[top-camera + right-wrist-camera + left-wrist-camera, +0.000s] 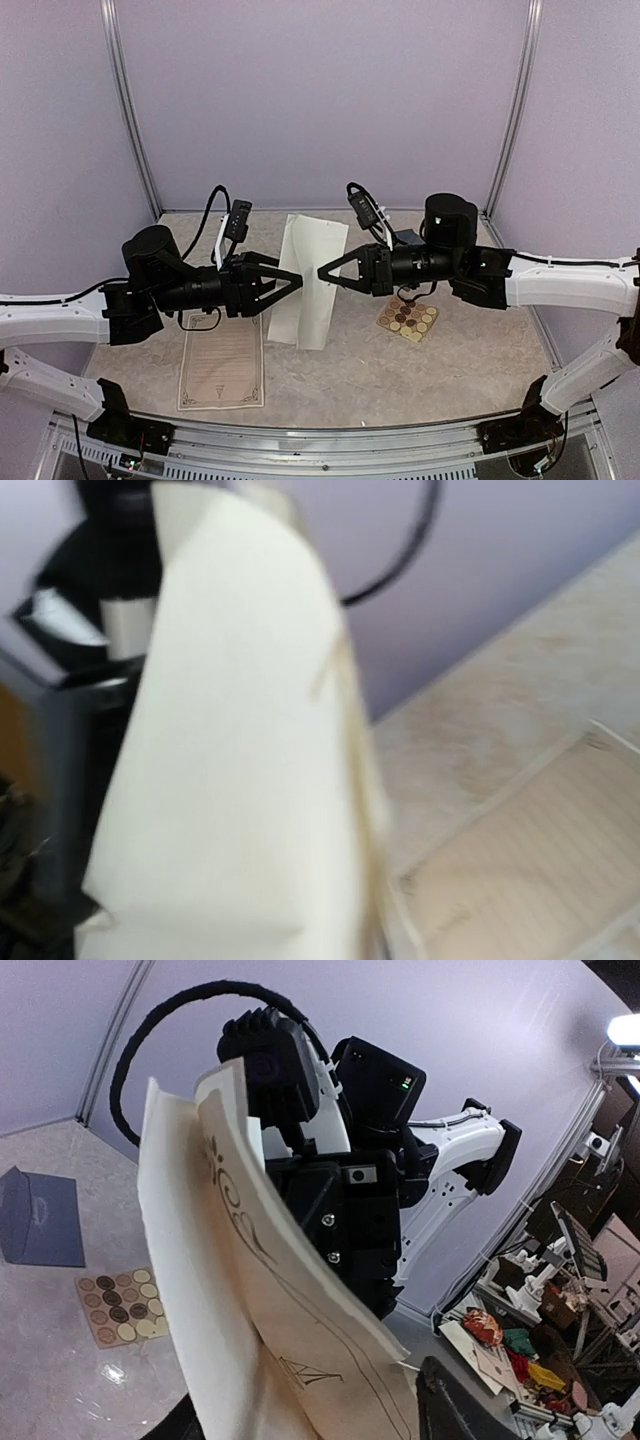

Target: Place the letter into the envelope and seal it

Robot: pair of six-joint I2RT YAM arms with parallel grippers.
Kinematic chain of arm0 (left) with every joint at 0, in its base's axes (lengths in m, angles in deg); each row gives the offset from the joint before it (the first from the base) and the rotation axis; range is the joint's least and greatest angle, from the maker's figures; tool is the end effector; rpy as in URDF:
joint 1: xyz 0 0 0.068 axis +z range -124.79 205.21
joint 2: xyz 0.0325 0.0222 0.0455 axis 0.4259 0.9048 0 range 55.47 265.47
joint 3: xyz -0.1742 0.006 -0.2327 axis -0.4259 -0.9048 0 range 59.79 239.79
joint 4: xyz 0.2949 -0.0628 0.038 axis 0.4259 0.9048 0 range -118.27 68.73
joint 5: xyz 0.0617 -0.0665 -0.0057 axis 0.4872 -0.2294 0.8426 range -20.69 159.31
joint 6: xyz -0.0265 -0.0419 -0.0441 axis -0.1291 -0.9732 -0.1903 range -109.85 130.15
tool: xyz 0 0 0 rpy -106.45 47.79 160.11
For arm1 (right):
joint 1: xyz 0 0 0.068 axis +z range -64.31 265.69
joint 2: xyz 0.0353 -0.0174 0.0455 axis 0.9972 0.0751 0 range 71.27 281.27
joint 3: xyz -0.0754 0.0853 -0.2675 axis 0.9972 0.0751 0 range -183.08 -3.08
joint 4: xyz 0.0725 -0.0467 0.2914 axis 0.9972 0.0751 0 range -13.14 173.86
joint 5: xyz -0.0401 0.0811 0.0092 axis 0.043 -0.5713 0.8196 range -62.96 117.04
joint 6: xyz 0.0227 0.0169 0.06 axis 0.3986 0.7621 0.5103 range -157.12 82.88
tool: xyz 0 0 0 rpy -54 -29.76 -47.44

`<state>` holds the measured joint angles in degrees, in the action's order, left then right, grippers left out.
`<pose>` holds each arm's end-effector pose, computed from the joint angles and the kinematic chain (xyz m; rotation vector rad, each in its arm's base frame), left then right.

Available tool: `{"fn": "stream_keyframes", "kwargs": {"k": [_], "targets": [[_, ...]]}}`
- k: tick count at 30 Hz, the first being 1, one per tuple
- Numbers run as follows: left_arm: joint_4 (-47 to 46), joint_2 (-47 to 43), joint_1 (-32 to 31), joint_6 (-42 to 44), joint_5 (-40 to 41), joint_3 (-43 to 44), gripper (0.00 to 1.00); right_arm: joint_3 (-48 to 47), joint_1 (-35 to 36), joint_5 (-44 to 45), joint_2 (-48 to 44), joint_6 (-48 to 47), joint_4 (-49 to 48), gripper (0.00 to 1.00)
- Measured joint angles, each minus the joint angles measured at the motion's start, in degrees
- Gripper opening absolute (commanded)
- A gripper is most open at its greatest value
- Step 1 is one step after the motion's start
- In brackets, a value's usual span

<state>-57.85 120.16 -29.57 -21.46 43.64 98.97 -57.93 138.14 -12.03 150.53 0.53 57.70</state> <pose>0.1589 -0.2645 0.3069 0.7348 1.5521 -1.5031 0.1995 0.3139 0.3153 -0.8423 1.7789 1.6784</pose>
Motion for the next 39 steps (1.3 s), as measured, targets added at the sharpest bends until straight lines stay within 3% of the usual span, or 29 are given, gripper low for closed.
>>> {"fn": "stream_keyframes", "kwargs": {"k": [4, 7, 15, 18, 22, 26, 33, 36, 39], "targets": [[0.07, 0.0, -0.02, -0.09, 0.07, 0.09, 0.72, -1.01, 0.0, 3.85, 0.0, -1.51, 4.55, 0.0], [0.11, 0.0, -0.02, -0.13, 0.11, 0.09, 0.69, -1.46, 0.0, 4.9, 0.0, -2.16, 6.25, 0.0], [0.9, 0.52, -0.02, 0.07, 0.79, 0.11, 0.41, -1.66, 0.0, 5.35, 0.0, -2.89, 7.28, 0.0], [2.16, 0.57, -0.02, 0.0, 2.03, 0.42, 0.2, -1.68, 0.0, 4.94, 0.0, -3.3, 7.3, 0.0], [5.7, 0.72, -0.04, 0.59, 6.36, 1.44, 0.01, -1.79, 0.0, 4.11, 0.0, -3.91, 7.39, 0.0], [8.55, 1.18, -0.07, 1.2, 10.05, 2.08, 0.0, -2.12, 0.0, 4.04, 0.0, -4.76, 8.15, 0.0], [15.61, 2.51, 0.17, 2.19, 15.58, 4.85, 0.0, -3.91, -0.13, 11.74, -1.31, -7.78, 15.78, 0.46], [19.04, 2.51, 2.1, 2.78, 17.27, 5.77, 0.0, -5.7, -1.29, 17.18, -1.66, -8.61, 20.9, 0.6], [23.12, 2.51, 8.28, 3.8, 16.35, 6.64, 0.0, -6.27, -5.18, 21.22, -1.6, -9.35, 25.0, 0.68]]}}
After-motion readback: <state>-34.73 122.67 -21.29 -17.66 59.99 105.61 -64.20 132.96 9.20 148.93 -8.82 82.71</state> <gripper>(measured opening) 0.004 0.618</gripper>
